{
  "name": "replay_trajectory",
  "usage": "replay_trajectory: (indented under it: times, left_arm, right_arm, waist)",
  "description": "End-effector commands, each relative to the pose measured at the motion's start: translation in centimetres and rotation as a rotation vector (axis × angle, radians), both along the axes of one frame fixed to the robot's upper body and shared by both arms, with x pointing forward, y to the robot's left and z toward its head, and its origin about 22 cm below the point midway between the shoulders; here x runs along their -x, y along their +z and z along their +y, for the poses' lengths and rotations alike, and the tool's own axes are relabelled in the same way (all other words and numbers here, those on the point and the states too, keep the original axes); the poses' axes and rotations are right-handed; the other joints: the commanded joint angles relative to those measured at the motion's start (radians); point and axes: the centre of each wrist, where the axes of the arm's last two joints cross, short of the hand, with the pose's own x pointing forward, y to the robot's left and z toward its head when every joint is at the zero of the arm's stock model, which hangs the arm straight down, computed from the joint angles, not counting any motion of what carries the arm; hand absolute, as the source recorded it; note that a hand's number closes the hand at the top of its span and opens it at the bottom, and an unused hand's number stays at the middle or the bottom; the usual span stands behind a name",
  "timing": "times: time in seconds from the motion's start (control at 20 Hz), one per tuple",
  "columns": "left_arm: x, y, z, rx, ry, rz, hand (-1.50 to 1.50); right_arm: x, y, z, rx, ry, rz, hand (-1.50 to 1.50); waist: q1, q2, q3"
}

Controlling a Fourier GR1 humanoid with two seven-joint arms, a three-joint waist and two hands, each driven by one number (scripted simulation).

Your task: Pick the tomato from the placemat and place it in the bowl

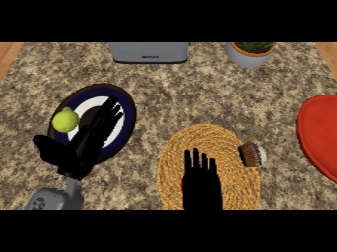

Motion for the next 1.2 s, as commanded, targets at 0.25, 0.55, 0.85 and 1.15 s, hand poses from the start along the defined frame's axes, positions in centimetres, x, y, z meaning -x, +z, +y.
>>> replay_trajectory:
  times: [0.25,0.55,0.85,1.15]
  left_arm:
    - [-0.1,1.4,0.9,0.003,-0.010,-0.003,0.00]
    - [-2.1,0.1,-1.4,-0.004,0.009,0.005,0.00]
    - [0.4,0.4,-1.8,0.007,-0.001,0.007,0.00]
    - [-0.2,0.0,0.3,0.005,-0.008,0.021,0.00]
  right_arm:
    - [-2.3,-2.1,-0.6,0.008,-0.089,-0.002,-1.50]
    - [-2.5,-4.7,-0.9,-0.009,0.023,-0.071,1.50]
    - [-1.4,-2.6,-0.6,-0.005,0.060,-0.070,1.50]
    - [-0.3,-3.8,-3.1,0.026,0.140,-0.097,1.50]
  waist:
    - [0.002,0.000,0.000]
    - [0.000,0.001,0.000]
    - [-0.001,-0.001,0.000]
    - [-0.004,-0.001,0.000]
